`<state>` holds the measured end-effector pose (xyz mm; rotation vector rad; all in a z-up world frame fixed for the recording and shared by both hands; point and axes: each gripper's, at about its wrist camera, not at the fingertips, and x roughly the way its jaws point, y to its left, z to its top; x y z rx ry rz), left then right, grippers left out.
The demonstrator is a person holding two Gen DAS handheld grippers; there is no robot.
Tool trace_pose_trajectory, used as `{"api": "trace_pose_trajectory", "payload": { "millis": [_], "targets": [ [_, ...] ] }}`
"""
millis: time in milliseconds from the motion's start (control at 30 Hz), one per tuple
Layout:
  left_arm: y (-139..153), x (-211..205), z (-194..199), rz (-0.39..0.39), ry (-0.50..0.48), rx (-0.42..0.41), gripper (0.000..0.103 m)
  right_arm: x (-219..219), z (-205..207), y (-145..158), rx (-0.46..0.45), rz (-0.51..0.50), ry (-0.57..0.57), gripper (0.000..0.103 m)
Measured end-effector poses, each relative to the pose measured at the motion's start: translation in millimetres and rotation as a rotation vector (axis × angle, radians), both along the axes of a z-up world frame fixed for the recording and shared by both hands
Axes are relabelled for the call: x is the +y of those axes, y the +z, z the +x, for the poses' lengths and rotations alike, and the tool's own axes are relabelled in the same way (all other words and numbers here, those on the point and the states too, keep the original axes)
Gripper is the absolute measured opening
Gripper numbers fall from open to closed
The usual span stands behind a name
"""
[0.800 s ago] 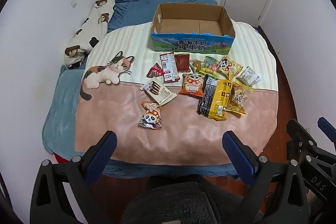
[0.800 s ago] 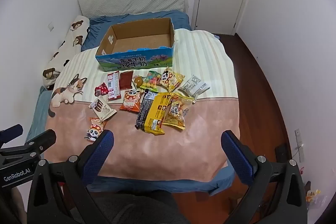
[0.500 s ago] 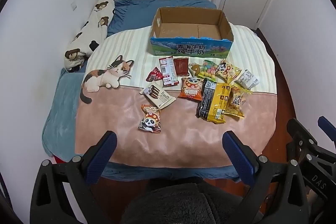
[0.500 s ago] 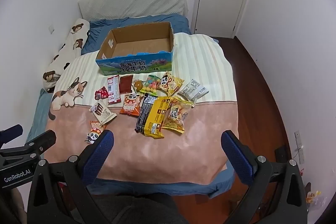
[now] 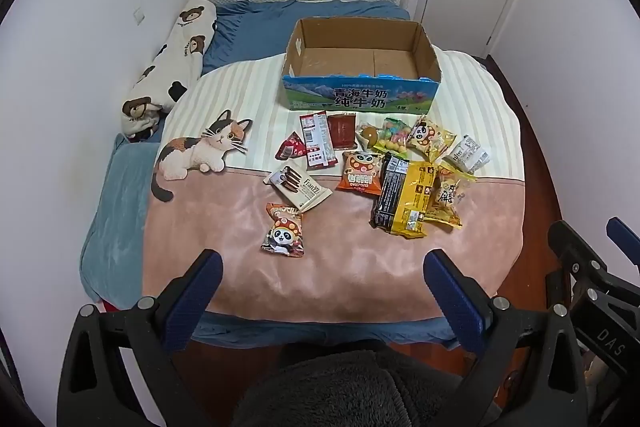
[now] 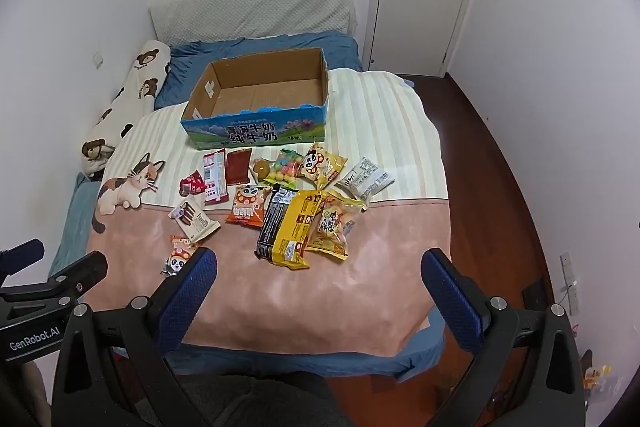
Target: Organize snacks
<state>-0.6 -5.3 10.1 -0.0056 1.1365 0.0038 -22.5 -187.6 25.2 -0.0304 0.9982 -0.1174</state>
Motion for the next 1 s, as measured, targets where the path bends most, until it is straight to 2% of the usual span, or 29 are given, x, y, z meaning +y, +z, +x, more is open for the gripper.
{"api": "trace_pose_trajectory", "payload": {
  "millis": [1000],
  "targets": [
    [6.6, 0.6, 8.3, -0.015, -0.002, -0.01, 0.103, -1.2, 4.0, 5.9, -0.018, 0.001, -0.005, 0.103]
  ]
}}
